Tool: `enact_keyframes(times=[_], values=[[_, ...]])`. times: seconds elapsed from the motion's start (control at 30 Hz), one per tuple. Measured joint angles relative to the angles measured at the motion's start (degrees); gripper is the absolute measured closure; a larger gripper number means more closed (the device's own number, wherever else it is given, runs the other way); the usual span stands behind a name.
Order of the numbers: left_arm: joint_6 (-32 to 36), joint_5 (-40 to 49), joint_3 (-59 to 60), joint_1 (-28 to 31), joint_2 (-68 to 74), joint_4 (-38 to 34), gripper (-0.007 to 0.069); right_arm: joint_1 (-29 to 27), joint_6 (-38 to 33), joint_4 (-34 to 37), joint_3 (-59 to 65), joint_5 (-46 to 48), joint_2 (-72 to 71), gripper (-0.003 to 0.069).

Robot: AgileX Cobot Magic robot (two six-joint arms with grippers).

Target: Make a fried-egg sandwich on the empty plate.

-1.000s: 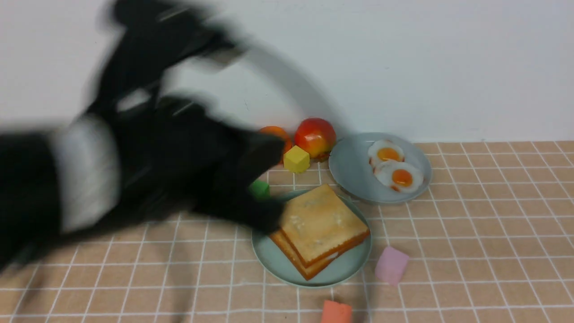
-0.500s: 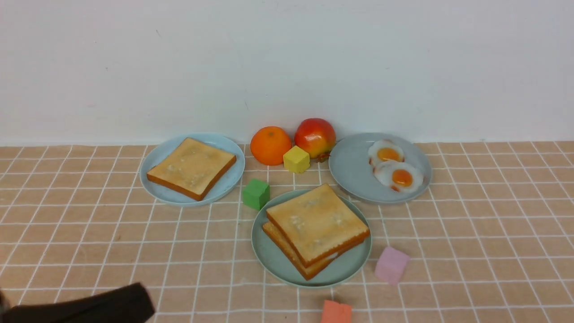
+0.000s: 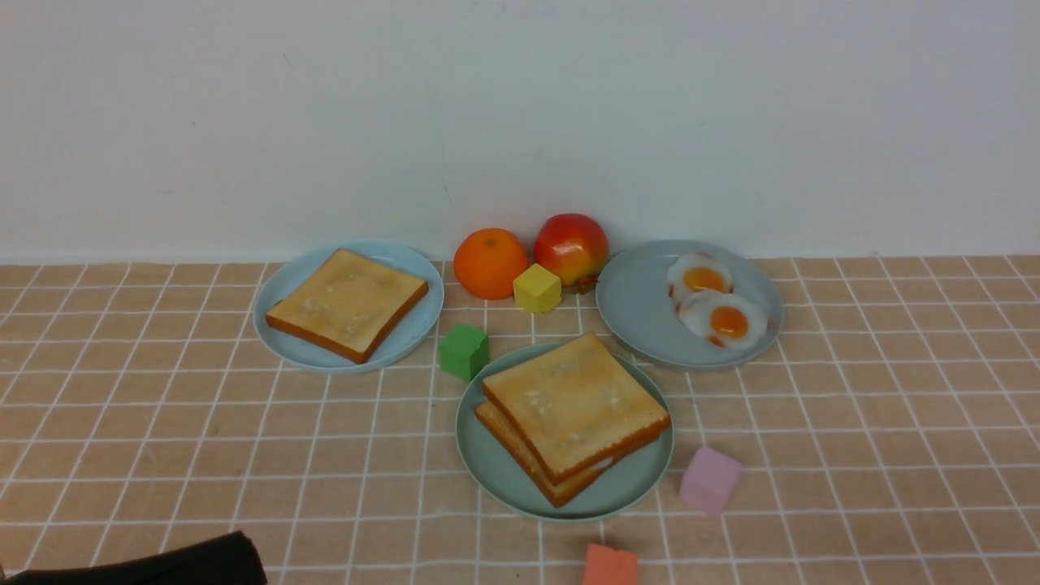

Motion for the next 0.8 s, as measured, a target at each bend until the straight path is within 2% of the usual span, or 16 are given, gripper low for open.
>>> enact_keyframes(times=[0.13,0.3,0.4,0.8], values=[[0.00,0.01,0.00,0.00,0.00,0.00,0.0638,0.00,0.00,-0.21,5.38,-0.06,0.00,0.0659],[0.00,0.46,0.00,0.00,0.00,0.00,0.0638,-0.36,0.01,-7.16,9.73,-3.36,-0.59,0.0659],[0.00,0.46,0.00,0.00,0.00,0.00,0.0638,-2.29,0.01,-8.78,12.12,-4.08,-2.93,0.0669],[0.00,0.46,0.04,0.00,0.00,0.05,0.0637,-3.92,-3.70,-7.02,12.05,-1.22,-5.16,0.0674]])
